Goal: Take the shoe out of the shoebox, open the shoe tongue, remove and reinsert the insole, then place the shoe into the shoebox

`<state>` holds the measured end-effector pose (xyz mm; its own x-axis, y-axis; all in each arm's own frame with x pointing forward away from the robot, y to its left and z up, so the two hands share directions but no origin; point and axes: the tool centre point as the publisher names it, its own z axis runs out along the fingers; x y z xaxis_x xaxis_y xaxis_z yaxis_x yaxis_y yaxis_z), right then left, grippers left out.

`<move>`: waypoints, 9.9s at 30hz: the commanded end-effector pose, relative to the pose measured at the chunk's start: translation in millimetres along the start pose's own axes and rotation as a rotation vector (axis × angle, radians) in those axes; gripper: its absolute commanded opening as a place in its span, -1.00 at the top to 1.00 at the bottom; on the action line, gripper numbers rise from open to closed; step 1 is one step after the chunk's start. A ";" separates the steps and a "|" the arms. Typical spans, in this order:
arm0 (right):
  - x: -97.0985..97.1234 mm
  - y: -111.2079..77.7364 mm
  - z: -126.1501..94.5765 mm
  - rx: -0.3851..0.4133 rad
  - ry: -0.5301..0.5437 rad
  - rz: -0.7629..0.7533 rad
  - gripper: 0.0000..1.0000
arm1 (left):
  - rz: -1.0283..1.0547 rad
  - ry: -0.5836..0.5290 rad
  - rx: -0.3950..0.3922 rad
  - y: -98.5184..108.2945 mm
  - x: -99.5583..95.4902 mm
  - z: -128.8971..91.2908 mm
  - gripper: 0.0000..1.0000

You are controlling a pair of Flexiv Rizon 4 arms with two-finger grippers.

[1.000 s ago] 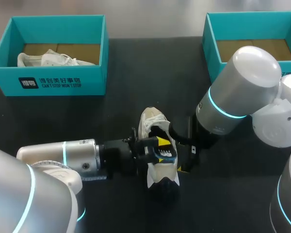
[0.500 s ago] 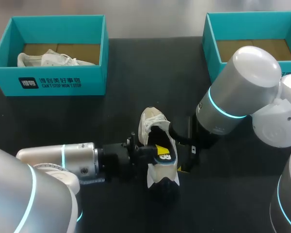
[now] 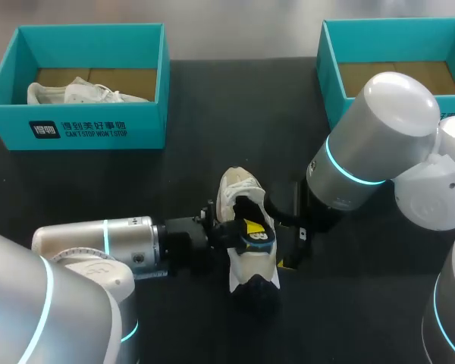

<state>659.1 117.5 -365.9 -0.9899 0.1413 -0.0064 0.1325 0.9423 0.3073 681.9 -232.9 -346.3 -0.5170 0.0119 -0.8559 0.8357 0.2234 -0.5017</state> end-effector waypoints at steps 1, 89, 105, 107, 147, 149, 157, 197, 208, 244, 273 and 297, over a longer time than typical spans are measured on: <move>0.8 0.2 0.9 0.001 -0.001 0.000 -1.00 | -0.005 -0.002 -0.010 -7.0 -2.9 0.0 0.70; 0.8 0.2 0.9 0.001 -0.001 0.000 -1.00 | -0.119 0.152 0.025 -1.9 -1.2 3.4 0.67; 0.8 0.2 0.9 0.001 -0.001 0.000 -1.00 | -0.198 0.180 0.032 -28.2 -21.3 -25.8 -0.02; 0.8 0.2 0.9 0.001 -0.001 0.000 -1.00 | -0.218 0.189 0.040 -29.5 -24.5 -27.7 -0.01; -19.5 -65.5 -44.9 -0.042 0.018 0.077 -1.00 | -0.174 0.676 0.105 -33.8 -44.5 -90.1 -0.04; -21.0 -74.3 -48.7 -0.037 0.016 0.081 -1.00 | -0.166 0.704 0.111 -33.8 -49.9 -95.5 0.02; -19.5 -96.3 -71.7 -0.001 0.024 0.010 -1.00 | -0.080 0.835 0.100 -36.6 -62.0 -110.5 -0.01; -18.6 -98.4 -73.5 -0.009 0.039 0.002 -1.00 | 0.129 1.488 0.140 -60.9 -92.8 -156.7 1.00; -17.5 -152.3 -102.4 0.021 0.071 0.038 -1.00 | 0.345 1.615 0.142 -71.3 -91.4 -126.7 1.00; -17.7 -172.9 -116.2 0.017 0.055 0.030 -1.00 | 0.609 1.648 0.157 -37.6 -39.6 -55.6 1.00; -17.7 -172.9 -116.2 0.017 0.055 0.030 -1.00 | 0.669 1.798 0.064 23.2 33.1 -31.2 1.00; -17.7 -172.9 -116.2 0.017 0.055 0.030 -1.00 | 0.717 1.744 -0.049 19.9 18.4 -39.8 1.00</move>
<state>649.1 -83.2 -308.2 -0.9866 0.1528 0.0570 0.1628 0.9423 0.2925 689.3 -193.5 -378.8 0.2730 0.9403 0.2033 0.9560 -0.2416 -0.1663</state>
